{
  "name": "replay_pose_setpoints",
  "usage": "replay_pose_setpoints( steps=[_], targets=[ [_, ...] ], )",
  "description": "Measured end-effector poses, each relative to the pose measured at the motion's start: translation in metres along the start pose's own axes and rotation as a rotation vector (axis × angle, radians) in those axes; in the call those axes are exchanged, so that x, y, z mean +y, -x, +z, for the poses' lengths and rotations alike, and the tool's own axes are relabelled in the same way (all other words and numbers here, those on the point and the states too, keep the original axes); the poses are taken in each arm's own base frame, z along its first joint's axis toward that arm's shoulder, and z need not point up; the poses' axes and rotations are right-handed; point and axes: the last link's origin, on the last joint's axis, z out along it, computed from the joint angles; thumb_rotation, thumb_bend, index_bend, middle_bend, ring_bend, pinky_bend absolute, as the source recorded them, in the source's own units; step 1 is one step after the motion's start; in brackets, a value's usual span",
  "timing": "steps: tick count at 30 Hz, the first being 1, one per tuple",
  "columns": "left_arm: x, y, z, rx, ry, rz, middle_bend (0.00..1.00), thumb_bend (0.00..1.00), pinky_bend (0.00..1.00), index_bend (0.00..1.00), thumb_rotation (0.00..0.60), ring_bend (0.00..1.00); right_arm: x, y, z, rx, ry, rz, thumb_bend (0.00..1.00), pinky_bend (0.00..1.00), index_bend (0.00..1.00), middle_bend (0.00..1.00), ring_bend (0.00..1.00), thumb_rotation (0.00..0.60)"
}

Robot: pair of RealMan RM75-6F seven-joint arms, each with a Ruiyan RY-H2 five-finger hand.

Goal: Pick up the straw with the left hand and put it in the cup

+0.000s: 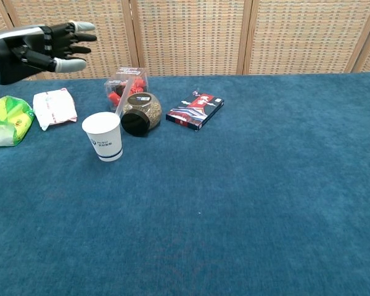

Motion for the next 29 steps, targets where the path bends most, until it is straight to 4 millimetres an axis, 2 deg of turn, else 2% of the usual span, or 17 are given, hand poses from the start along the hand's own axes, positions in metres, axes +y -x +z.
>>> replay_pose_setpoints(
  steps=[5, 10, 13, 16, 17, 20, 23, 26, 29],
  targets=[
    [0.001, -0.013, -0.02, 0.044, 0.008, 0.181, 0.0, 0.17, 0.0, 0.0, 0.6, 0.0, -0.001, -0.002, -0.002, 0.01, -0.009, 0.008, 0.0, 0.0, 0.0, 0.0, 0.0, 0.6],
    [-0.003, -0.023, -0.049, 0.11, -0.037, 0.462, 0.0, 0.13, 0.0, 0.0, 0.6, 0.0, -0.001, -0.004, -0.003, 0.016, -0.013, 0.015, 0.0, 0.0, 0.0, 0.0, 0.0, 0.6],
    [-0.005, -0.027, -0.075, 0.16, -0.088, 0.629, 0.0, 0.12, 0.0, 0.0, 0.6, 0.0, -0.001, -0.006, -0.004, 0.022, -0.019, 0.019, 0.0, 0.0, 0.0, 0.0, 0.0, 0.6],
    [-0.009, -0.028, -0.113, 0.228, -0.154, 0.761, 0.0, 0.12, 0.0, 0.0, 0.6, 0.0, -0.002, -0.008, -0.006, 0.035, -0.03, 0.023, 0.0, 0.0, 0.0, 0.0, 0.0, 0.6],
    [-0.009, -0.027, -0.132, 0.258, -0.187, 0.797, 0.0, 0.12, 0.0, 0.0, 0.6, 0.0, -0.003, -0.008, -0.006, 0.042, -0.035, 0.025, 0.0, 0.0, 0.0, 0.0, 0.0, 0.6],
    [-0.01, -0.018, -0.178, 0.315, -0.281, 0.843, 0.0, 0.12, 0.0, 0.0, 0.6, 0.0, -0.004, -0.01, -0.008, 0.06, -0.049, 0.03, 0.0, 0.0, 0.0, 0.0, 0.0, 0.6],
    [-0.008, -0.008, -0.21, 0.327, -0.359, 0.874, 0.0, 0.12, 0.0, 0.0, 0.6, 0.0, -0.005, -0.013, -0.01, 0.083, -0.066, 0.038, 0.0, 0.0, 0.0, 0.0, 0.0, 0.6],
    [-0.001, -0.001, -0.226, 0.332, -0.383, 0.893, 0.0, 0.12, 0.0, 0.0, 0.6, 0.0, -0.007, -0.015, -0.011, 0.113, -0.084, 0.048, 0.0, 0.0, 0.0, 0.0, 0.0, 0.6],
    [0.003, 0.003, -0.234, 0.335, -0.376, 0.908, 0.0, 0.12, 0.0, 0.0, 0.6, 0.0, -0.007, -0.017, -0.013, 0.138, -0.099, 0.057, 0.0, 0.0, 0.0, 0.0, 0.0, 0.6]
  ],
)
